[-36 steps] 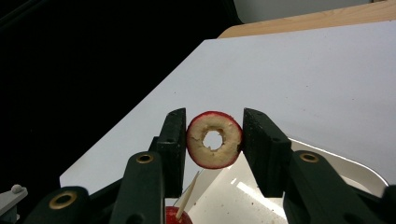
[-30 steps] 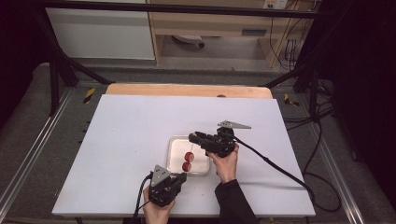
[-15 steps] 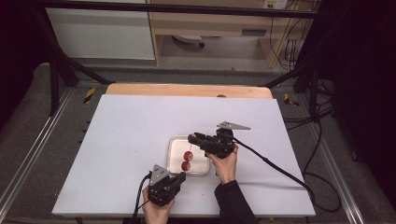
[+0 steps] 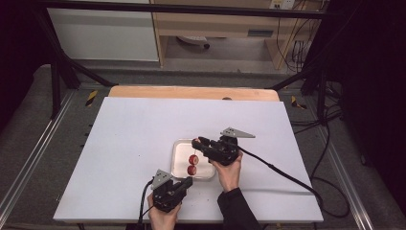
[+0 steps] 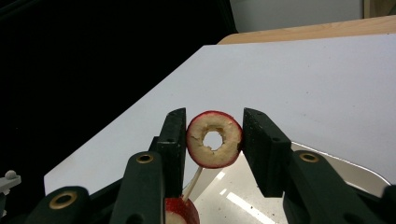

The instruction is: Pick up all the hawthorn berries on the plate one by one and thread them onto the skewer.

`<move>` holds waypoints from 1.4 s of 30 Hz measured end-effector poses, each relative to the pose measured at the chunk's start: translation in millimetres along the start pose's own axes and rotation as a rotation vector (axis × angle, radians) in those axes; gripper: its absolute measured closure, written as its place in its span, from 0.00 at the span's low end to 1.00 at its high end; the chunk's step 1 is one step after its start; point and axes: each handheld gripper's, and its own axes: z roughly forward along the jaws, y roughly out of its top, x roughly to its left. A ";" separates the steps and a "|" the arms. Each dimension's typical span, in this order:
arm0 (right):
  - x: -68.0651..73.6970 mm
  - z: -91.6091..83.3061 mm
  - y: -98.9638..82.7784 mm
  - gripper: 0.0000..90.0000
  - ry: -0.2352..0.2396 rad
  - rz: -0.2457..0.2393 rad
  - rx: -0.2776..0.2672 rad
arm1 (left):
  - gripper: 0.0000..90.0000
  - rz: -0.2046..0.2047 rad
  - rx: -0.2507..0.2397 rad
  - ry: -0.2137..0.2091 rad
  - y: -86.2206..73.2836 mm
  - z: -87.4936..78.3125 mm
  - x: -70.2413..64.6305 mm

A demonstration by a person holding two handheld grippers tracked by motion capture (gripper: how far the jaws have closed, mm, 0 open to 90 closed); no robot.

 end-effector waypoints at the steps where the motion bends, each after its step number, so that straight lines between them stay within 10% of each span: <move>1: 0.2 0.7 -0.8 0.68 -0.001 0.003 0.001 | 0.98 0.002 0.004 0.007 -0.1 0.3 -0.5; 15: 4.7 0.4 -7.6 0.69 0.016 0.020 0.046 | 0.99 -0.032 -0.030 0.010 5.5 3.2 1.9; 23: 5.6 -3.9 -3.3 0.66 0.034 0.012 0.040 | 0.99 0.021 -0.027 0.026 7.7 4.2 5.2; 42: -8.0 -31.8 -1.2 0.09 -0.073 -0.180 0.279 | 0.98 0.148 0.024 0.051 13.1 -3.6 20.8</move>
